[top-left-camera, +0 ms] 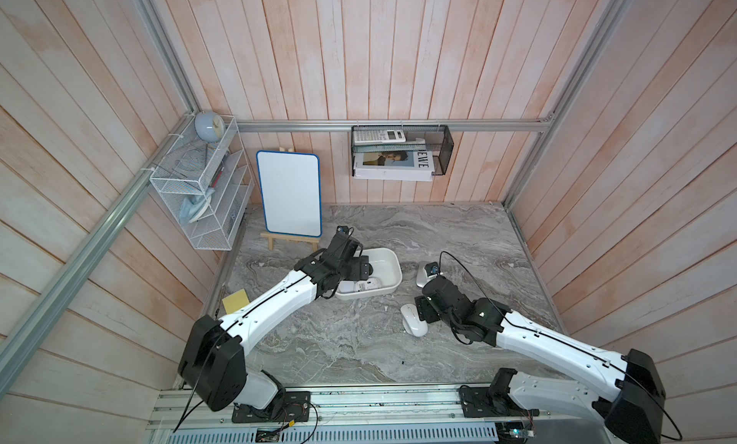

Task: Take out the mouse from the storage box
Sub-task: Pick up the mouse from the storage box.

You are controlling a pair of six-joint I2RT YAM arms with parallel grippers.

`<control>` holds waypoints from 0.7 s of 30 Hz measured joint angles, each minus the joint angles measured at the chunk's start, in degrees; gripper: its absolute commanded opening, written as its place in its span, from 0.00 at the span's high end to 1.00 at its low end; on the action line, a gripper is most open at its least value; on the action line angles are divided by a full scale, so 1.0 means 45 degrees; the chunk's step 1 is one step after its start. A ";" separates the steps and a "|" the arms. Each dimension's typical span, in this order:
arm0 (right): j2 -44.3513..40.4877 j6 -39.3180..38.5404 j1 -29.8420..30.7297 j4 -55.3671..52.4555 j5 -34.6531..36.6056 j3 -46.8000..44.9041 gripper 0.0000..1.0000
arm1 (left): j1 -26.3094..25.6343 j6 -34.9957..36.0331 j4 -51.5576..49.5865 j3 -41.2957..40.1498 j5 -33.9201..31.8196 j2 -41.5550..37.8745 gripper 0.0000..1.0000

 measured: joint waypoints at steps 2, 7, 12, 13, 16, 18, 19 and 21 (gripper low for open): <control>-0.0248 -0.0087 -0.0155 0.0194 -0.0097 -0.0228 0.17 | -0.0141 0.0529 -0.0661 0.0797 -0.0039 0.0806 0.05; -0.0801 -0.0199 -0.0597 0.0578 -0.0398 -0.0816 0.17 | -0.0559 0.1792 -0.2380 0.2662 -0.0398 0.2783 0.07; -0.1375 -0.0248 -0.0971 0.0826 -0.0680 -0.1331 0.16 | -0.0763 0.3036 -0.4133 0.4580 -0.1263 0.4629 0.08; -0.1511 -0.0267 -0.1044 0.0884 -0.0743 -0.1452 0.16 | -0.0772 0.3279 -0.4430 0.4954 -0.1501 0.4988 0.09; -0.1865 -0.0282 -0.1282 0.1069 -0.1001 -0.1831 0.16 | -0.0806 0.3968 -0.5144 0.5712 -0.2191 0.5838 0.09; -0.2016 -0.0277 -0.1384 0.1156 -0.1107 -0.2001 0.16 | -0.0821 0.4391 -0.5430 0.5950 -0.2550 0.6227 0.09; -0.2069 -0.0277 -0.1418 0.1200 -0.1161 -0.2059 0.16 | -0.0826 0.4614 -0.5561 0.6033 -0.2710 0.6402 0.09; -0.2137 -0.0277 -0.1443 0.1234 -0.1229 -0.2103 0.16 | -0.0845 0.4993 -0.5654 0.6110 -0.2871 0.6654 0.09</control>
